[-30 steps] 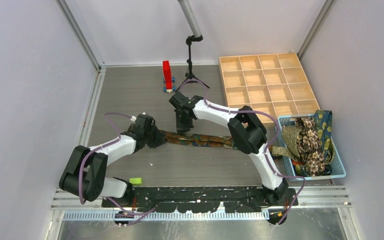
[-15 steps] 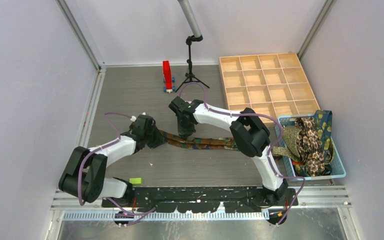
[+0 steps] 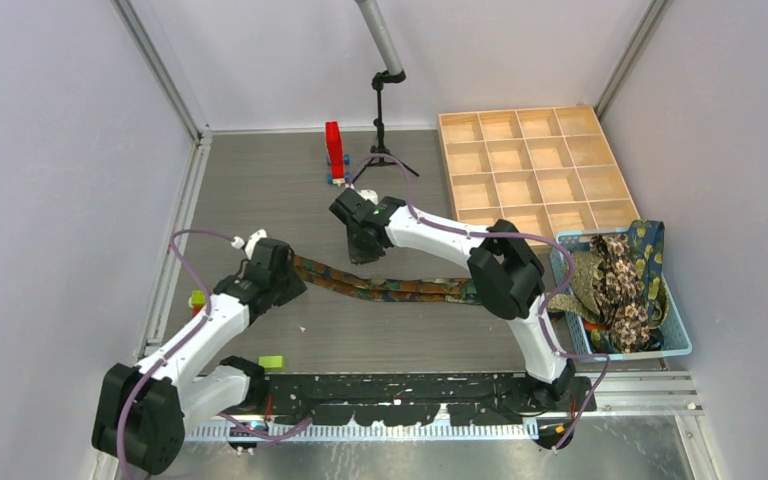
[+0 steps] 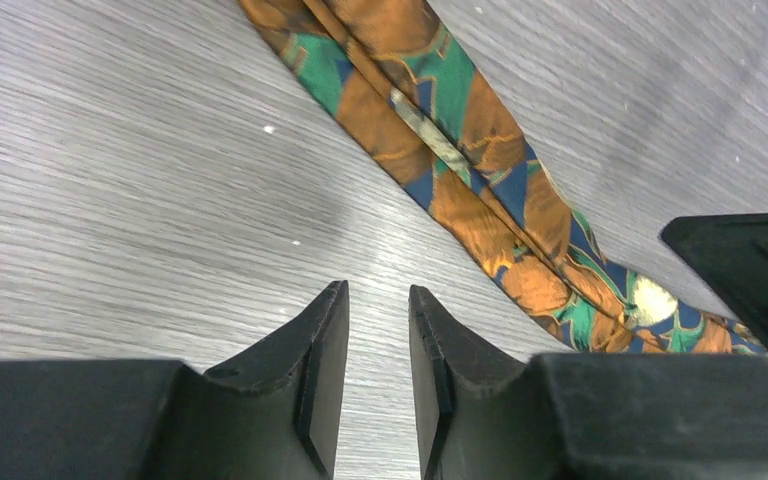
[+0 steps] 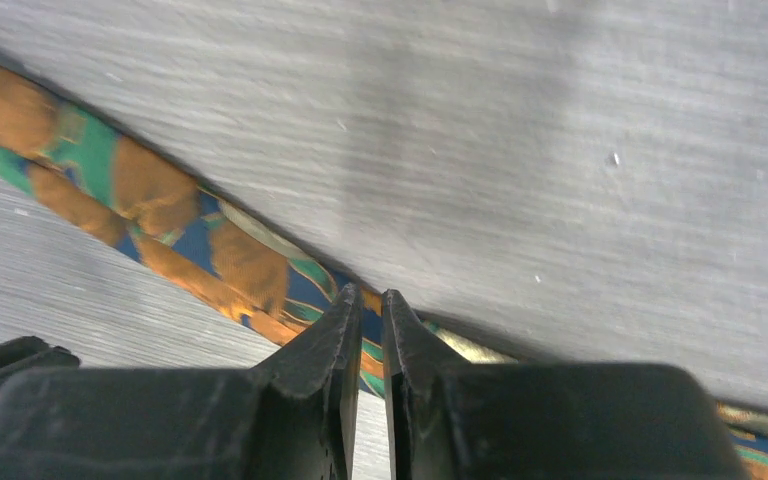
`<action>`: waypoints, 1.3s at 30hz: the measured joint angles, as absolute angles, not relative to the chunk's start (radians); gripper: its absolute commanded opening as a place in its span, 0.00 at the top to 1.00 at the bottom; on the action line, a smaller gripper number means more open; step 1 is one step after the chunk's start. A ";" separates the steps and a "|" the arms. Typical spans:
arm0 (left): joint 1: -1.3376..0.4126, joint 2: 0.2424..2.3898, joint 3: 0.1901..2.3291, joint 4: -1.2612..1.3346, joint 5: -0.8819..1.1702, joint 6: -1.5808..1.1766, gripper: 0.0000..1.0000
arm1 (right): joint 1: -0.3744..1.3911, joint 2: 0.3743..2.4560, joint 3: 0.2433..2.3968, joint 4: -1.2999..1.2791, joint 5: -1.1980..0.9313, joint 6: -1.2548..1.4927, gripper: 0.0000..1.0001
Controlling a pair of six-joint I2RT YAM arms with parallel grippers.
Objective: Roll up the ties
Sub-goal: Flatten out the tie at the center of the board.
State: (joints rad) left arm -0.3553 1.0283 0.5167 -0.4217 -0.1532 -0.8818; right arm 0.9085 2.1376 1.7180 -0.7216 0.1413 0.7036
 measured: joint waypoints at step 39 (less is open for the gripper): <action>-0.013 1.286 0.569 -0.322 -0.010 -0.746 0.83 | 0.894 2.613 2.248 -0.466 -0.334 0.782 0.96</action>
State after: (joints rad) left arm -0.0128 1.2858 0.5686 -0.3218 -0.0097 -0.7460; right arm 0.8940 2.6125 2.2478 -0.4660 -0.3344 0.7818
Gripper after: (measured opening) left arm 0.172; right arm 0.050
